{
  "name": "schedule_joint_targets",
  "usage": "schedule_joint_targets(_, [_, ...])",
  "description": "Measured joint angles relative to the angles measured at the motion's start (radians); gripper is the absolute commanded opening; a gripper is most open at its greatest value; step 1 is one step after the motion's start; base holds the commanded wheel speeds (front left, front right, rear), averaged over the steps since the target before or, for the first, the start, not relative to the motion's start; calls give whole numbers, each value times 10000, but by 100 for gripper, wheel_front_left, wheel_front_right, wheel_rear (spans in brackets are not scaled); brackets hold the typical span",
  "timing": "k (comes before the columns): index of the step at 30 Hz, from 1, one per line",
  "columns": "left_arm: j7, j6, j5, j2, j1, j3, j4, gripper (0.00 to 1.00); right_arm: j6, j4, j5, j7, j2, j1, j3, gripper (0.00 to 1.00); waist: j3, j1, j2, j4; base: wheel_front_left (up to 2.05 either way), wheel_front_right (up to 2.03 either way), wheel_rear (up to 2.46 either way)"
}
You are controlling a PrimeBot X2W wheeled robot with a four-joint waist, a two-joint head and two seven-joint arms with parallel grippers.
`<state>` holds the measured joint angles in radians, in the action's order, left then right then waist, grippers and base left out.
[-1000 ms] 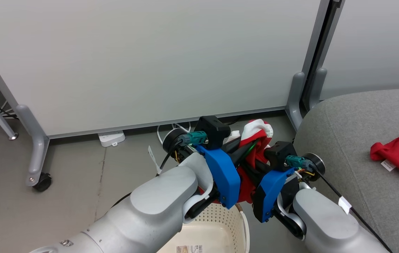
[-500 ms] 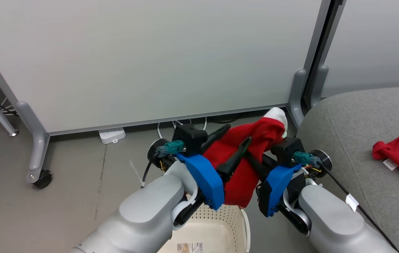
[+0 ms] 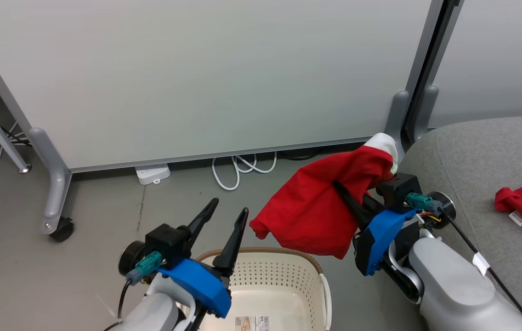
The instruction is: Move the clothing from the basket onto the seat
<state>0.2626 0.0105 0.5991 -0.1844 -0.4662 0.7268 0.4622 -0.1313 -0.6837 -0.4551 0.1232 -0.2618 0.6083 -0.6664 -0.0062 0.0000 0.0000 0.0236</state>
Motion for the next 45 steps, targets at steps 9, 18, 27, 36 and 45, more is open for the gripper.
schedule_joint_targets(9, [0, 111, -1461, 79, 1788, -1756, -683, 100, 0, 242, 284, -134, 23, -348, 481, 0, -41, -1, 0, -35, 0, 0, 0])
schedule_joint_targets(18, [0, 543, -2253, 418, 2218, -2575, -673, 100, 0, 508, 506, -313, 65, -634, 775, 0, -9, -1, 0, -27, 0, 0, 0])
schedule_joint_targets(27, [0, 888, -2740, 658, 2234, -2943, -426, 100, 0, 738, 610, -454, 104, -785, 970, 0, 17, 1, 0, -15, 0, 0, 0])
schedule_joint_targets(36, [0, 1037, -2947, 859, 2237, -3304, -343, 100, 0, 894, 681, -571, 155, -847, 1039, 0, 79, 1, 0, -284, 0, 0, 0])
schedule_joint_targets(45, [0, 1126, -3208, 924, 2259, -3448, -339, 100, 0, 940, 769, -610, 228, -832, 1103, 0, 225, 1, 0, -1375, 0, 0, 0])
